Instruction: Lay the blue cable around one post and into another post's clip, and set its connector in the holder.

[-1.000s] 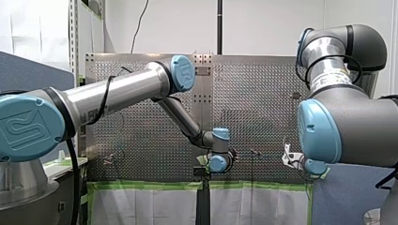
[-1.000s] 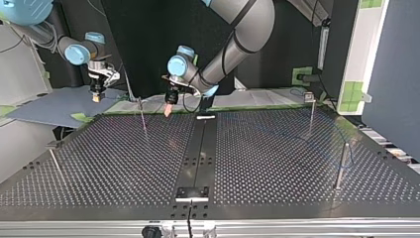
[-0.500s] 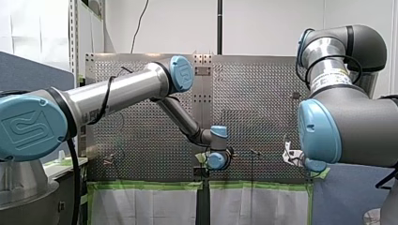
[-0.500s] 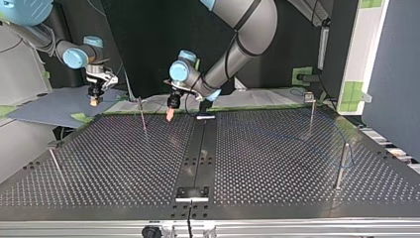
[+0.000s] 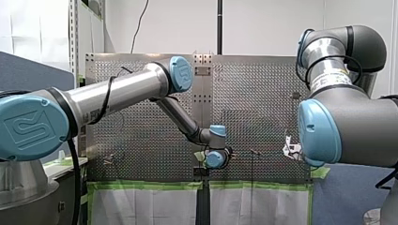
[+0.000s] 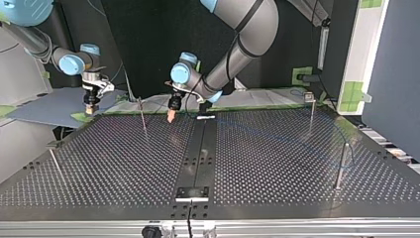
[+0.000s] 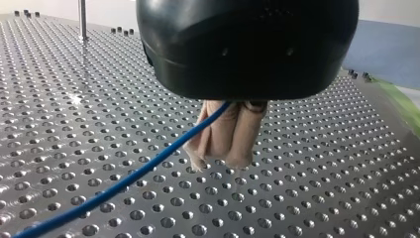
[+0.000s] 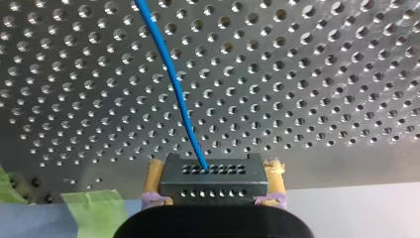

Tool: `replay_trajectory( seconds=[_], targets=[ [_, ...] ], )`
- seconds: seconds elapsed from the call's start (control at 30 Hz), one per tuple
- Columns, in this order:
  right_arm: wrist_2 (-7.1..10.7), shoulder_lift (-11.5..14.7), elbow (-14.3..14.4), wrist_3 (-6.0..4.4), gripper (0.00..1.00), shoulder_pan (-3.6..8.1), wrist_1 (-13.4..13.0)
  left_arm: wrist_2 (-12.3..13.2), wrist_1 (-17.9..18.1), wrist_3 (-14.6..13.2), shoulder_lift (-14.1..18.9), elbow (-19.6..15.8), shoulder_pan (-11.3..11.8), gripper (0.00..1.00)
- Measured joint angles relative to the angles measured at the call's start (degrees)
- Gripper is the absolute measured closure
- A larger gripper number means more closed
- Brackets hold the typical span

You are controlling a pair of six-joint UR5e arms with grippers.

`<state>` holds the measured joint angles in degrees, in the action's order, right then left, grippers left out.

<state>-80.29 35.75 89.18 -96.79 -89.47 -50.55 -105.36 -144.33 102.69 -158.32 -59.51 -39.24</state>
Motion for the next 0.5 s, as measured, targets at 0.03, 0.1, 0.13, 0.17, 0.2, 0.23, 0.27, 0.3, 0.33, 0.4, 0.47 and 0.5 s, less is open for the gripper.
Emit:
replay_trajectory(
  seconds=[0.03, 0.1, 0.13, 0.17, 0.2, 0.23, 0.27, 0.3, 0.33, 0.4, 0.47, 0.5],
  targets=[
    [0.0, 0.0, -0.27, -0.05, 1.0, 0.0, 0.11, -0.06, 0.0, -0.13, 0.0, 0.03, 0.01, 1.0],
    [0.02, -0.04, -0.77, -0.12, 1.0, 0.0, 0.21, -0.21, 0.0, -0.36, 0.0, 0.11, 0.02, 1.0],
    [0.03, -0.06, -0.96, -0.14, 1.0, 0.01, 0.21, -0.28, 0.01, -0.42, 0.0, 0.13, 0.04, 1.0],
    [0.03, -0.08, -1.2, -0.15, 1.0, 0.02, 0.19, -0.35, 0.0, -0.49, 0.0, 0.18, 0.05, 1.0],
    [0.03, -0.08, -1.4, -0.16, 1.0, 0.04, 0.21, -0.39, 0.01, -0.51, 0.0, 0.21, 0.04, 1.0],
    [0.03, -0.1, -1.6, -0.16, 1.0, 0.07, 0.23, -0.43, 0.01, -0.53, 0.0, 0.22, 0.04, 1.0],
    [0.04, -0.1, -1.83, -0.17, 1.0, 0.11, 0.28, -0.46, 0.01, -0.56, 0.0, 0.23, 0.04, 1.0],
    [0.03, -0.11, -1.99, -0.17, 1.0, 0.14, 0.33, -0.47, 0.01, -0.59, 0.0, 0.26, 0.03, 1.0],
    [0.04, -0.11, -2.11, -0.17, 1.0, 0.17, 0.4, -0.47, 0.0, -0.6, 0.0, 0.29, 0.01, 1.0],
    [0.04, -0.14, -2.27, -0.13, 1.0, 0.21, 0.51, -0.48, -0.07, -0.63, 0.0, 0.34, -0.03, 1.0],
    [0.06, -0.16, -2.33, -0.01, 1.0, 0.26, 0.77, -0.46, -0.34, -0.64, 0.0, 0.35, -0.05, 1.0],
    [0.07, -0.16, -2.35, 0.04, 1.0, 0.27, 0.98, -0.44, -0.53, -0.65, 0.0, 0.35, -0.04, 1.0]
  ],
)
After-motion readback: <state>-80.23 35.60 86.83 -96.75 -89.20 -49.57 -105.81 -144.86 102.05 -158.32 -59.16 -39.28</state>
